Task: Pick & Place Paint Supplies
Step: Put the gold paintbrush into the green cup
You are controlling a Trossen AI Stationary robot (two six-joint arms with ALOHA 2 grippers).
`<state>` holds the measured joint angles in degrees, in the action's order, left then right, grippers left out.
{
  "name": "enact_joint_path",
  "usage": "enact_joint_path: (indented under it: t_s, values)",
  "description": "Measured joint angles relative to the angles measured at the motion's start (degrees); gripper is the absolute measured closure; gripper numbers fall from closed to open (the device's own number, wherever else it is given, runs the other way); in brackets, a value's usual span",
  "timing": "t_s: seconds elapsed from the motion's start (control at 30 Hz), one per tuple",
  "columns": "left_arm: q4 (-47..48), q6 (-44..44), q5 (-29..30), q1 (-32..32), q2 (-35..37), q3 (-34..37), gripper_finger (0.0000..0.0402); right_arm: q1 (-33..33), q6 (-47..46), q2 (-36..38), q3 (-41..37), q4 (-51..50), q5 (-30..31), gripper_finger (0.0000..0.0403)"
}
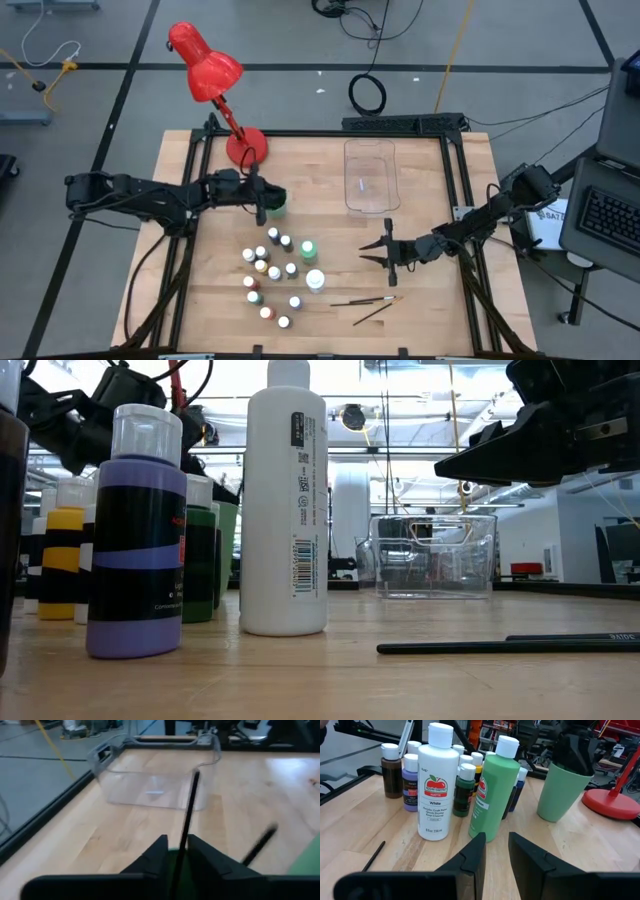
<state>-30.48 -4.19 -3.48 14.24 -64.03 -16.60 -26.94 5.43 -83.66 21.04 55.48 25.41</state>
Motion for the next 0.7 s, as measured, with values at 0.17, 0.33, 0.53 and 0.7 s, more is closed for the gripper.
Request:
enact_joint_path:
  t_s: [0.17,0.33,0.53,0.7]
  values:
    - [5.57,-0.3,-1.3,0.0,2.19,-4.05,0.0272,0.0,-0.01,0.0,0.0,0.0,0.0,0.0328]
    - [23.68,-1.04,-1.25,-0.03,8.64,-11.41,0.0236,0.0,-0.24,0.0,0.0,-0.04,0.0,0.0328]
    - [58.81,-2.95,-1.03,-1.36,19.95,-25.59,0.0228,-0.07,-0.67,0.0,0.0,-0.04,0.0,0.0328]
    - [56.59,-1.65,1.91,-3.17,34.39,-22.64,0.0277,-0.07,-1.36,0.0,0.0,-0.07,0.0,0.0328]
